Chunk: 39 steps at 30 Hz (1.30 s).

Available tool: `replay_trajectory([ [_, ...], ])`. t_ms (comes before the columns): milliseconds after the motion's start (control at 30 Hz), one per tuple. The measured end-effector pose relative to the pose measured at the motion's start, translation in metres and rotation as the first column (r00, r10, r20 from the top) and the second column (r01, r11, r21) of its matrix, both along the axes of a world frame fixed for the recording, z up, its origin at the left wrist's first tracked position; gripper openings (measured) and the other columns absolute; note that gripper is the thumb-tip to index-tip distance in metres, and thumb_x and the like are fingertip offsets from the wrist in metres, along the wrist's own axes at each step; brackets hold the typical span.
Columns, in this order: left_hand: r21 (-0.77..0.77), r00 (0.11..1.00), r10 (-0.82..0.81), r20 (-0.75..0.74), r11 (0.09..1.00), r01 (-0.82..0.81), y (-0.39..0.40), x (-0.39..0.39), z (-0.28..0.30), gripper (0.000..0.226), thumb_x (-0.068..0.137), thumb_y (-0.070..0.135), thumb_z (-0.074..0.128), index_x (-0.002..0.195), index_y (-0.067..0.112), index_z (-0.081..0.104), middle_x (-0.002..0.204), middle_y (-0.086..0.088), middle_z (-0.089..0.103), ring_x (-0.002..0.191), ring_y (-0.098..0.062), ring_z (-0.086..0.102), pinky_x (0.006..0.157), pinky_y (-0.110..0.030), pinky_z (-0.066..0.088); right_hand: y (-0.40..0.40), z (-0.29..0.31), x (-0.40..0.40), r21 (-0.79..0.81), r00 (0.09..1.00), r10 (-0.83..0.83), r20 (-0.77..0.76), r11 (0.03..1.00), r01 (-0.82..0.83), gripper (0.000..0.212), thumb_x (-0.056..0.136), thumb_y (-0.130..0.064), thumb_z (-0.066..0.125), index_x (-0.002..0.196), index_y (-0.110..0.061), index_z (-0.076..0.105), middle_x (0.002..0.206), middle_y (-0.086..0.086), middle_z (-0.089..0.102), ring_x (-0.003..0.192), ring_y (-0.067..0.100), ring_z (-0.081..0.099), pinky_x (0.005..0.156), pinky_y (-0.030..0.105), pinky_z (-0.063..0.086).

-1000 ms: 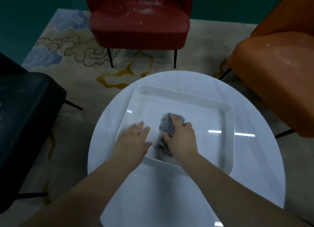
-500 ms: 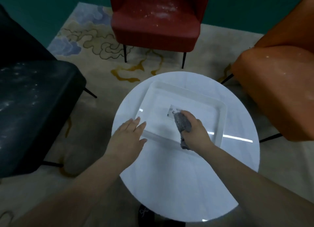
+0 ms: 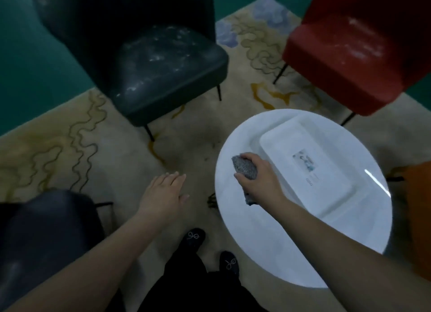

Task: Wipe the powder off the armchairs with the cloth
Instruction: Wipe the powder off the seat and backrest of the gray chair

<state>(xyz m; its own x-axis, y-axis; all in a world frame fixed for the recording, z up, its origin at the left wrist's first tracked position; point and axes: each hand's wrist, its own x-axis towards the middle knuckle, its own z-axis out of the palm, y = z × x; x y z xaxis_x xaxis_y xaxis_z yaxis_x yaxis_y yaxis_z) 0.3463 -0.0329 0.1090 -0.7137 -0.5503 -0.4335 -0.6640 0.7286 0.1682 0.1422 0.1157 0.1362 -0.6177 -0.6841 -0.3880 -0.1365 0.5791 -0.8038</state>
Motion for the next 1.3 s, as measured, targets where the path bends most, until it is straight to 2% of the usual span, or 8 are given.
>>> replay_trajectory([
  [133, -0.032, 0.971, 0.236, 0.028, 0.971, -0.235, 0.015, 0.076, 0.011, 0.058, 0.097, 0.044, 0.038, 0.149, 0.02, 0.03, 0.153, 0.0, 0.033, 0.139, -0.019, 0.03, 0.114, -0.033, 0.019, -0.033, 0.009, 0.04, -0.005, 0.973, 0.226, -0.047, 0.974, -0.227, 0.036, 0.088, -0.025, 0.066, 0.117, -0.04, 0.052, 0.109, 0.006, 0.047, 0.051, 0.028, 0.062, 0.041, 0.03, 0.051],
  [233, -0.056, 0.921, 0.388, 0.047, 0.921, -0.385, 0.024, 0.137, 0.02, 0.057, 0.097, 0.044, 0.041, 0.148, 0.021, 0.029, 0.152, 0.001, 0.034, 0.139, -0.019, 0.03, 0.114, -0.035, 0.019, -0.061, 0.013, 0.08, 0.009, 0.905, 0.384, -0.185, 0.921, -0.389, 0.043, 0.083, -0.036, 0.07, 0.122, -0.042, 0.051, 0.116, 0.0, 0.049, 0.091, 0.016, 0.059, 0.071, 0.02, 0.048],
  [333, -0.064, 0.827, 0.56, 0.034, 0.827, -0.558, 0.031, 0.2, 0.032, 0.058, 0.097, 0.045, 0.04, 0.149, 0.023, 0.027, 0.154, 0.001, 0.031, 0.142, -0.02, 0.027, 0.118, -0.039, 0.016, -0.093, 0.023, 0.131, -0.009, 0.829, 0.531, -0.176, 0.841, -0.541, 0.045, 0.083, -0.038, 0.071, 0.124, -0.042, 0.051, 0.117, -0.003, 0.046, 0.101, 0.013, 0.051, 0.087, 0.026, 0.043],
  [700, -0.126, 0.511, 0.86, -0.007, 0.506, -0.853, 0.043, 0.382, 0.043, 0.06, 0.099, 0.047, 0.035, 0.152, 0.022, 0.019, 0.157, -0.001, 0.024, 0.144, -0.019, 0.022, 0.119, -0.036, 0.012, -0.195, 0.034, 0.346, -0.057, 0.45, 0.87, -0.203, 0.448, -0.892, 0.046, 0.085, -0.024, 0.07, 0.128, -0.029, 0.053, 0.12, -0.001, 0.045, 0.106, 0.01, 0.045, 0.086, 0.012, 0.029],
  [767, -0.124, 0.444, 0.896, -0.015, 0.439, -0.89, 0.052, 0.408, 0.044, 0.061, 0.1, 0.047, 0.034, 0.152, 0.021, 0.019, 0.158, -0.001, 0.024, 0.144, -0.02, 0.021, 0.119, -0.036, 0.012, -0.206, 0.032, 0.383, -0.078, 0.392, 0.896, -0.208, 0.385, -0.92, 0.046, 0.084, -0.02, 0.071, 0.127, -0.025, 0.055, 0.117, 0.001, 0.044, 0.107, 0.013, 0.045, 0.083, 0.008, 0.027],
  [900, -0.107, 0.284, 0.958, -0.031, 0.28, -0.954, 0.069, 0.451, 0.043, 0.06, 0.1, 0.045, 0.036, 0.152, 0.021, 0.019, 0.158, -0.001, 0.023, 0.145, -0.02, 0.021, 0.119, -0.036, 0.011, -0.222, 0.028, 0.441, -0.062, 0.229, 0.955, -0.191, 0.221, -0.973, 0.044, 0.085, -0.029, 0.07, 0.125, -0.033, 0.051, 0.119, 0.002, 0.043, 0.102, 0.013, 0.046, 0.087, 0.02, 0.034],
  [1067, -0.083, 0.061, 0.998, -0.034, 0.058, -0.995, 0.088, 0.48, 0.04, 0.06, 0.1, 0.044, 0.036, 0.152, 0.02, 0.019, 0.158, -0.001, 0.023, 0.145, -0.019, 0.02, 0.12, -0.036, 0.011, -0.246, 0.027, 0.497, -0.016, 0.03, 0.979, -0.203, 0.028, -0.999, 0.044, 0.087, -0.038, 0.066, 0.127, -0.04, 0.047, 0.122, -0.004, 0.043, 0.1, 0.007, 0.043, 0.086, 0.021, 0.033],
  [1300, -0.067, -0.215, 0.976, -0.021, -0.215, -0.974, 0.09, 0.487, 0.027, 0.061, 0.099, 0.044, 0.038, 0.152, 0.021, 0.02, 0.158, -0.001, 0.022, 0.145, -0.02, 0.019, 0.119, -0.037, 0.012, -0.295, 0.018, 0.553, 0.015, -0.252, 0.938, -0.238, -0.256, -0.967, 0.047, 0.087, -0.042, 0.065, 0.13, -0.042, 0.045, 0.138, -0.006, 0.042, 0.113, 0.002, 0.039, 0.093, 0.017, 0.029],
])
